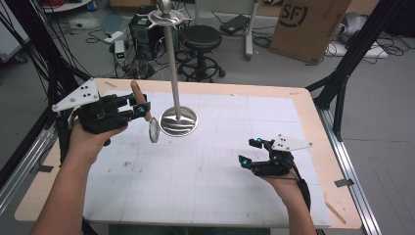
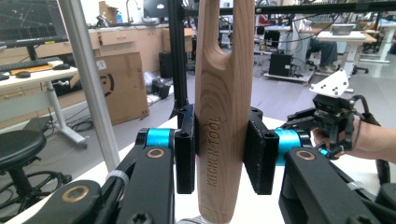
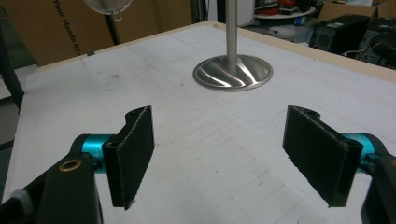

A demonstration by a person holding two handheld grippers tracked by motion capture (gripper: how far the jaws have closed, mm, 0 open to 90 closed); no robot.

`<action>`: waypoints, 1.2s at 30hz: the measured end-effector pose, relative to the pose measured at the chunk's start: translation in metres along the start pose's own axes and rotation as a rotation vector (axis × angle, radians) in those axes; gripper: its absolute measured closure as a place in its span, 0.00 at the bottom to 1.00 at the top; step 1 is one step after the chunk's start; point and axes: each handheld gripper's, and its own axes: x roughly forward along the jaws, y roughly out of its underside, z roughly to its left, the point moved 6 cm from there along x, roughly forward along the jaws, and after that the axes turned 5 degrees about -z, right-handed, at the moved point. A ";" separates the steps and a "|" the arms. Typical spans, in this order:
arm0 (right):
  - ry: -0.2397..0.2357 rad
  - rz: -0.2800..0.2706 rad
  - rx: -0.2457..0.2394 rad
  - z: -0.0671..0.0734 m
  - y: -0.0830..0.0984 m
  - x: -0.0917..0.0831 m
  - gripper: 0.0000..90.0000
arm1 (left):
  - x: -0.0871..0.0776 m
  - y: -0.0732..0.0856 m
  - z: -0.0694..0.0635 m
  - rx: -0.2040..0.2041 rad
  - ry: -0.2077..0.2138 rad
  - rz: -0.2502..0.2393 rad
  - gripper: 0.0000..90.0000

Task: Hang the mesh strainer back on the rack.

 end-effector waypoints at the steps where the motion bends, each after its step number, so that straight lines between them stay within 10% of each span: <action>1: -0.001 0.000 -0.001 0.000 0.000 0.000 0.27 | 0.001 -0.002 0.001 0.003 -0.002 0.003 0.76; 36: -0.035 0.002 0.008 0.006 0.000 0.002 0.27 | 0.031 -0.054 0.069 0.049 -0.038 0.134 0.76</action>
